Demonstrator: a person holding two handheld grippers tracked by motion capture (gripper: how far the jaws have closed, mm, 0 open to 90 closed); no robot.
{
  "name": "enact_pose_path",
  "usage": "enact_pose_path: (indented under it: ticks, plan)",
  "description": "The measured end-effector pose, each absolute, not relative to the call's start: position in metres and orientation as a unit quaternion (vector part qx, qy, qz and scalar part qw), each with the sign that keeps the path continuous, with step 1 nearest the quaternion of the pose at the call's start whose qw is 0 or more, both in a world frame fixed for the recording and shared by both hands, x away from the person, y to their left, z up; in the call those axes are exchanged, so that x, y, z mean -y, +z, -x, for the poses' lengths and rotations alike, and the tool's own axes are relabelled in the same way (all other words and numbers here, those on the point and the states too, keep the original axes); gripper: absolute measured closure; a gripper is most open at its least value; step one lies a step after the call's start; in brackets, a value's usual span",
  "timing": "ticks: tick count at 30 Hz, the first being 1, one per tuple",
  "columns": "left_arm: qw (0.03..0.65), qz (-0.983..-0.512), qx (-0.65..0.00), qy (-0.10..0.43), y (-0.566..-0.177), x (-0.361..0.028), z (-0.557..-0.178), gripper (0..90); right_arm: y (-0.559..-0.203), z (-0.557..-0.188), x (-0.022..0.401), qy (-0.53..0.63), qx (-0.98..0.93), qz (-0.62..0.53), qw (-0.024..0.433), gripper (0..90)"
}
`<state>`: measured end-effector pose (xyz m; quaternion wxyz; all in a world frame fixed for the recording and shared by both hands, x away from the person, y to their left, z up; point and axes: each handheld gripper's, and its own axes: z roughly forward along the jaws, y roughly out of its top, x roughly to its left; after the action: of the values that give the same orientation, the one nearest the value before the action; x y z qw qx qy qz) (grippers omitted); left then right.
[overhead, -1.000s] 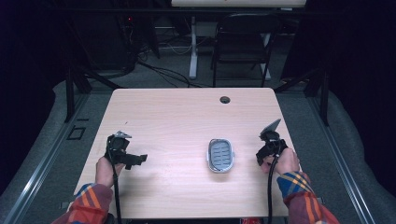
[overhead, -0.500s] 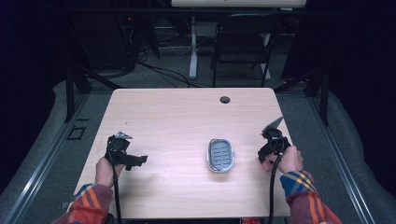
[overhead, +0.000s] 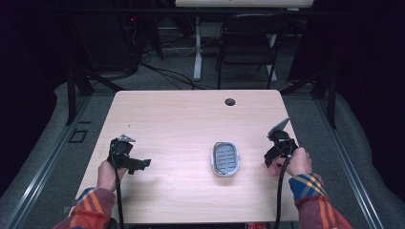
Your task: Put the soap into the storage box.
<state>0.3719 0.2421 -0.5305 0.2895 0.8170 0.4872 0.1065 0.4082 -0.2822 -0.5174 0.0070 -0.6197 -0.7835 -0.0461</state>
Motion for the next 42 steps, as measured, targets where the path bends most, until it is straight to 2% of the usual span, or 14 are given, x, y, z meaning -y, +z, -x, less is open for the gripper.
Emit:
enact_pose_path:
  ticks: [22, 42]
  plan:
    - [0.286, -0.82, -0.484, 0.106, -0.531, -0.24, -0.371, 0.0, -0.487, -0.406, 0.259, -0.063, 0.802, 0.593, 0.002, 37.2]
    - [0.282, -0.823, -0.482, 0.104, -0.532, -0.239, -0.371, 0.1, -0.475, -0.405, 0.24, -0.07, 0.82, 0.569, 0.01, 37.3]
